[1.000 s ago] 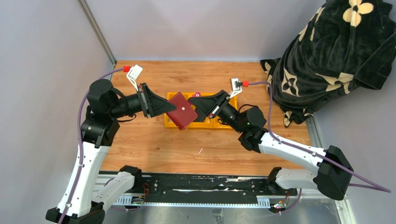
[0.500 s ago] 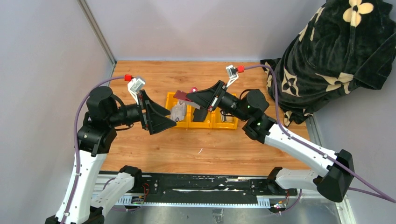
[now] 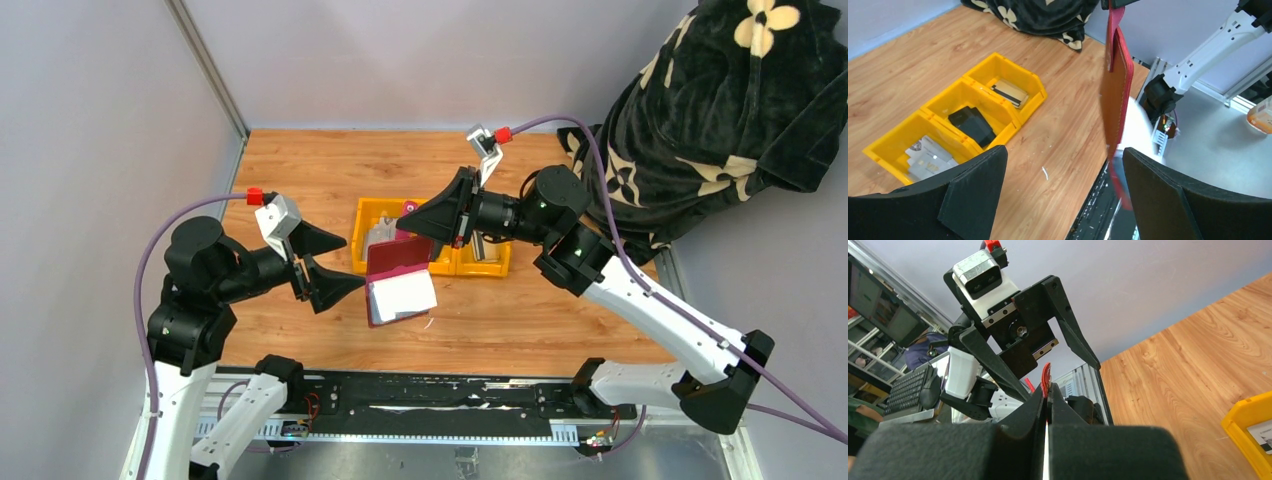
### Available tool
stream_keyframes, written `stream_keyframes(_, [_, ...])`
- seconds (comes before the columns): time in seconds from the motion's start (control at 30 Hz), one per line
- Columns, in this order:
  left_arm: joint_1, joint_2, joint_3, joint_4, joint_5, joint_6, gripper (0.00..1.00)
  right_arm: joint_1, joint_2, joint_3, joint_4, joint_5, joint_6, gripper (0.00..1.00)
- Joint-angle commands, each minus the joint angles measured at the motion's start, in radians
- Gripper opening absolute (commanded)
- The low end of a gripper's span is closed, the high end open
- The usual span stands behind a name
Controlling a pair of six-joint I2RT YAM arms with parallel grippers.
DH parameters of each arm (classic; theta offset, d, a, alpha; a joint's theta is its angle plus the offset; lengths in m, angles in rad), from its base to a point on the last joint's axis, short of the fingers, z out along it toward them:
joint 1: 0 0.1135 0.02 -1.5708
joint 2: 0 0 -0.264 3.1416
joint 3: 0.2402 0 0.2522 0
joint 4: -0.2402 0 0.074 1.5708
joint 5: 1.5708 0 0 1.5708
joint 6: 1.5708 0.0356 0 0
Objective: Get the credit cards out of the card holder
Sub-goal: Remove the credit card from the card holder.
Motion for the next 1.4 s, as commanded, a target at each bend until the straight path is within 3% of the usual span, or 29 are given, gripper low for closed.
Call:
stream_keyframes(0.0, [-0.006, -0.010, 0.005, -0.009, 0.028, 0.026, 0.93, 0.029, 0.022, 0.062, -0.037, -0.054, -0.048, 0.00])
stream_keyframes(0.27, [-0.007, -0.004, 0.000, -0.009, 0.125, -0.054, 0.90, 0.111, 0.081, 0.153, -0.103, -0.018, -0.104, 0.00])
stream_keyframes(0.6, [-0.007, -0.044, -0.028, 0.034, 0.039, -0.040, 0.68, 0.191, 0.130, 0.230, -0.156, 0.054, -0.126, 0.00])
stream_keyframes(0.87, [-0.006, -0.012, -0.037, 0.070, 0.149, -0.155, 0.12, 0.215, 0.165, 0.251, -0.116, 0.047, -0.113, 0.00])
stream_keyframes(0.93, [-0.006, 0.000, -0.021, 0.072, 0.162, -0.181, 0.02, 0.215, 0.153, 0.241, -0.141, 0.055, -0.149, 0.09])
stream_keyframes(1.07, [-0.006, 0.021, 0.019, 0.139, 0.191, -0.290, 0.00, 0.206, 0.039, 0.140, -0.164, 0.128, -0.256, 0.48])
stream_keyframes(1.17, [-0.006, 0.020, 0.012, 0.293, 0.214, -0.434, 0.00, 0.184, -0.064, 0.054, -0.189, 0.197, -0.320, 0.74])
stream_keyframes(1.37, [-0.006, 0.024, 0.027, 0.379, 0.247, -0.544, 0.00, 0.160, -0.237, -0.058, -0.301, 0.272, -0.447, 0.81])
